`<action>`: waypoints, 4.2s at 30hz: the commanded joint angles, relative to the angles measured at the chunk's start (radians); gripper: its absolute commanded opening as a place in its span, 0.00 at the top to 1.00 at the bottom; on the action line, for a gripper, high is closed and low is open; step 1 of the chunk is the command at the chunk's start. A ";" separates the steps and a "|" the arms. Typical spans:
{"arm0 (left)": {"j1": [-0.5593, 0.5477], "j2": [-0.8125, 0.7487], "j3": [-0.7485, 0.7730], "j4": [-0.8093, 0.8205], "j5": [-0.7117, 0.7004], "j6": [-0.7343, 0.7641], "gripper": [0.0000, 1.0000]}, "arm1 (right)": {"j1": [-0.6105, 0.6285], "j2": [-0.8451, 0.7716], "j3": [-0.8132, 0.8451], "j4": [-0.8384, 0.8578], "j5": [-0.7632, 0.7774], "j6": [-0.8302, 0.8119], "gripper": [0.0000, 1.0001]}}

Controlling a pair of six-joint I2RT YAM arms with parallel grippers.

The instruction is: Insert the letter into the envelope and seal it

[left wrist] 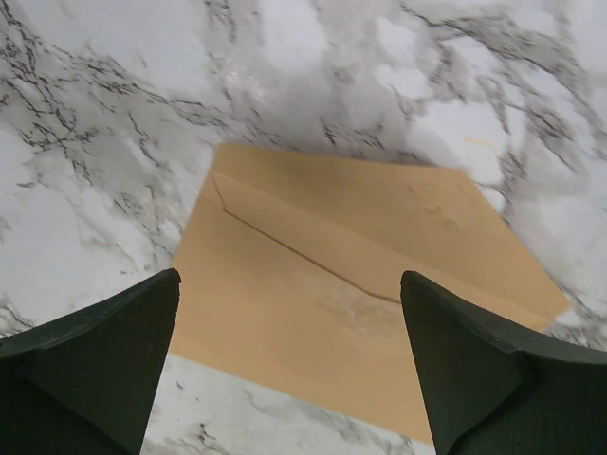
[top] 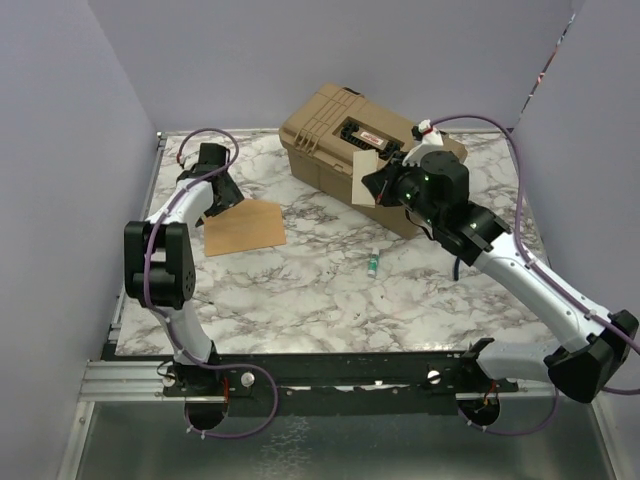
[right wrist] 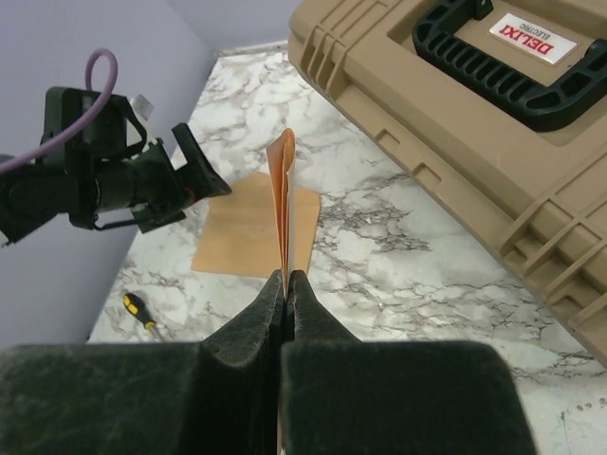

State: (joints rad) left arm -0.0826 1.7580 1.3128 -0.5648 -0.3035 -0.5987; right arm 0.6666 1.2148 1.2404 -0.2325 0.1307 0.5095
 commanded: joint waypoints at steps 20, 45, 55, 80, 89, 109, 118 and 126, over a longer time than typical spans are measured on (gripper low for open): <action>0.139 0.328 0.198 -0.047 -0.008 -0.039 0.10 | -0.015 0.172 0.114 0.049 -0.060 -0.114 1.00; -0.099 0.114 -0.182 0.186 0.366 0.152 0.27 | -0.013 0.298 0.106 -0.017 -0.348 -0.229 1.00; -0.180 -0.009 -0.314 0.248 0.583 0.221 0.27 | 0.035 0.400 0.092 -0.085 -0.495 -0.372 1.00; -0.067 -0.370 -0.561 0.185 0.475 -0.160 0.31 | 0.038 0.770 0.200 -0.096 -0.683 -0.164 1.00; -0.067 -0.345 -0.643 0.196 0.556 -0.166 0.49 | 0.039 0.836 0.163 -0.070 -0.645 -0.109 1.00; -0.067 -0.284 -0.705 0.143 0.499 -0.143 0.70 | 0.062 0.895 0.111 -0.005 -0.582 -0.084 1.00; -0.066 -0.303 -0.718 0.143 0.496 -0.144 0.71 | 0.092 0.913 0.133 0.014 -0.657 -0.049 1.00; -0.067 -0.317 -0.713 0.153 0.517 -0.144 0.71 | 0.110 0.914 0.149 -0.009 -0.664 -0.066 1.00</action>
State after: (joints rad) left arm -0.1432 1.4166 0.6518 -0.3412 0.2443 -0.7658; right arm 0.7582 2.1017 1.3685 -0.2291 -0.5179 0.4492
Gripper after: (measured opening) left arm 0.290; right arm 0.005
